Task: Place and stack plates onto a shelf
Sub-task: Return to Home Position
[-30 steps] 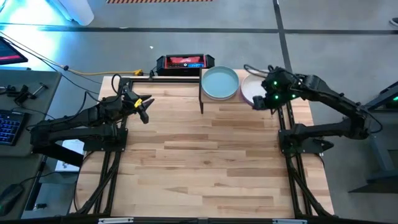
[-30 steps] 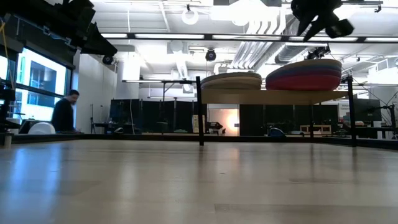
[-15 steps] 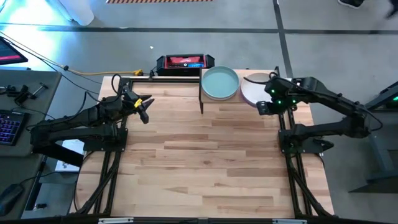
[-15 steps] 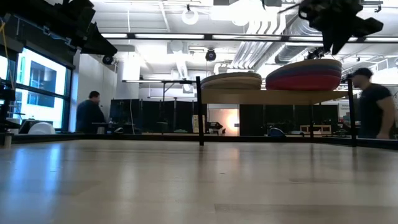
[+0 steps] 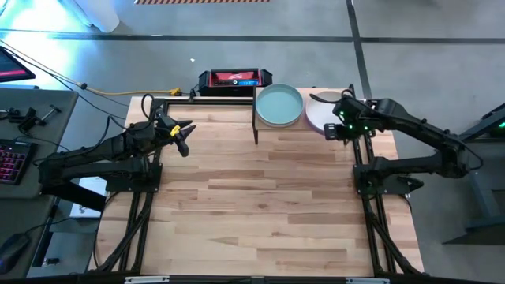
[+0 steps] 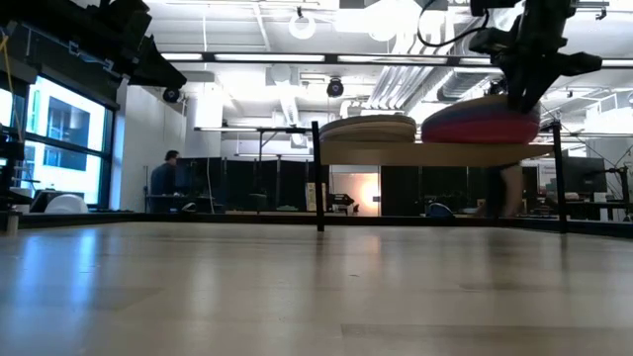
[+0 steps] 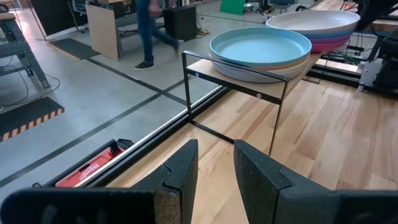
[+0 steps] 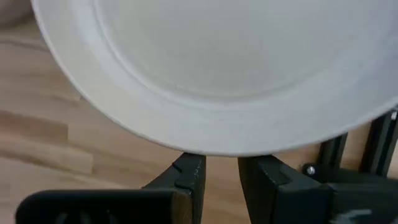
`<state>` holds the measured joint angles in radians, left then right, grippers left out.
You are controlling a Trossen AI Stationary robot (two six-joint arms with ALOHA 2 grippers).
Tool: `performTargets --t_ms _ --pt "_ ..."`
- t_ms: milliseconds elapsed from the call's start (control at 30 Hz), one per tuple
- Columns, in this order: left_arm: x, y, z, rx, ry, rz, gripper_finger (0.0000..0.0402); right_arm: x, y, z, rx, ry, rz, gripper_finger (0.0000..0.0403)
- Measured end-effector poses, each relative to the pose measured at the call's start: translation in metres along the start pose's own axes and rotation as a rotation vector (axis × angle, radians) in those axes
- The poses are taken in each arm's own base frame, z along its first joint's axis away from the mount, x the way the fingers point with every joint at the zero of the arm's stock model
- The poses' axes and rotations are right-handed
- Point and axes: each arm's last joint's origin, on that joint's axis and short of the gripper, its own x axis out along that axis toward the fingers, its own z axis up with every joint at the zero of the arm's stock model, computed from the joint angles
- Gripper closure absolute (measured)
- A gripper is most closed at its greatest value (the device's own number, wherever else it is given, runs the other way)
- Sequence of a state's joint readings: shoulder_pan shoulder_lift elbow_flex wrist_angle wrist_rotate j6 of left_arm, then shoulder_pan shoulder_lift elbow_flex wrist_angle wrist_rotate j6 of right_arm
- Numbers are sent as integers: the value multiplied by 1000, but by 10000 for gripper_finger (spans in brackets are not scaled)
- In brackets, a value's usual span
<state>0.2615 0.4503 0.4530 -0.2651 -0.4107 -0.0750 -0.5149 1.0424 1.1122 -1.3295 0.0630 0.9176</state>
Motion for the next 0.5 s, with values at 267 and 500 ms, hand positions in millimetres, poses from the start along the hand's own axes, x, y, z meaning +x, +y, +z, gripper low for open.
performTargets --t_ms 267,500 --pt "0 0 0 33 1 -9 308 0 -2 11 44 -125 -30 330" --pt "0 0 0 42 1 -11 308 -4 -1 7 -15 -64 65 330"
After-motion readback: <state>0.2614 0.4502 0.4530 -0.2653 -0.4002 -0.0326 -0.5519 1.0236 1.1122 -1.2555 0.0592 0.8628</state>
